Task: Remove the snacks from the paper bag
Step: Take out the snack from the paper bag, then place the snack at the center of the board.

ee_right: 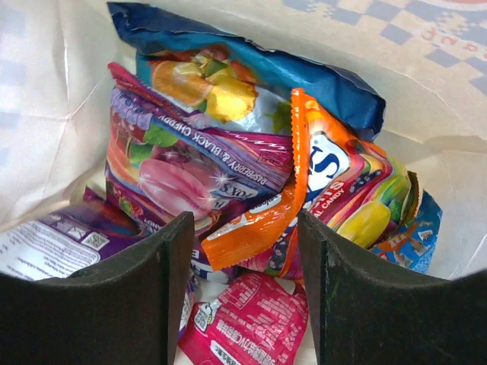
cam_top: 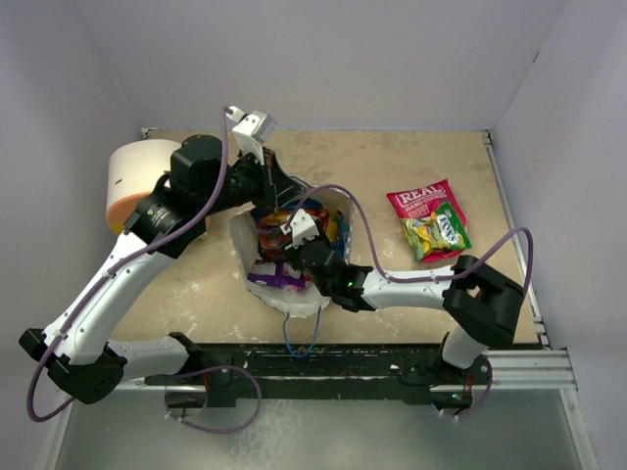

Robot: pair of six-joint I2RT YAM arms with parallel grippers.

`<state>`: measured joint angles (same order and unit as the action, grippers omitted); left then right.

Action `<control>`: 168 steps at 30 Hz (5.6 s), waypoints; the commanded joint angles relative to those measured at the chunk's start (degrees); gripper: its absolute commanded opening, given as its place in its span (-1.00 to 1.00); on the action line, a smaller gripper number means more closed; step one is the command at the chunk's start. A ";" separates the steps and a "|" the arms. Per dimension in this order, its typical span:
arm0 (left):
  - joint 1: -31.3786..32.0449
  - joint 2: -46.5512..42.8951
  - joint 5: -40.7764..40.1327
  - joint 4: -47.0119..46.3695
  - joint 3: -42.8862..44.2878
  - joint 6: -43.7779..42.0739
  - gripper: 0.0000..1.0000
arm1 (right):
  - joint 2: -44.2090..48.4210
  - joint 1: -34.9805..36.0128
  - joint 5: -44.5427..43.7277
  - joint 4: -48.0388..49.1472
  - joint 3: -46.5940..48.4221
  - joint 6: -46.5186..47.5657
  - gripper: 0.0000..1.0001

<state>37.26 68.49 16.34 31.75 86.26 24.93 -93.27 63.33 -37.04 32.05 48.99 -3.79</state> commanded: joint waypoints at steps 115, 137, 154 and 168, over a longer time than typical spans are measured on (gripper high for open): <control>0.10 -0.86 -17.78 8.20 7.24 12.86 -1.00 | 25.56 -30.01 -4.74 -72.45 38.82 -23.48 -1.00; 0.10 4.91 -9.80 5.52 8.55 7.44 -1.00 | 6.64 -53.83 2.78 -66.12 30.72 -24.48 -1.00; 0.09 6.41 -7.10 5.23 9.71 1.86 -1.00 | -7.94 -54.19 11.04 -60.35 29.18 -34.52 -1.00; 0.05 4.74 -8.11 5.42 8.53 2.41 -1.00 | -11.21 -54.97 9.41 -55.75 22.63 -35.85 -0.79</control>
<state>37.21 75.09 8.14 39.92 93.45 27.62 -104.33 8.91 -27.51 -23.00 73.23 -38.46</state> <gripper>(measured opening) 0.014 0.060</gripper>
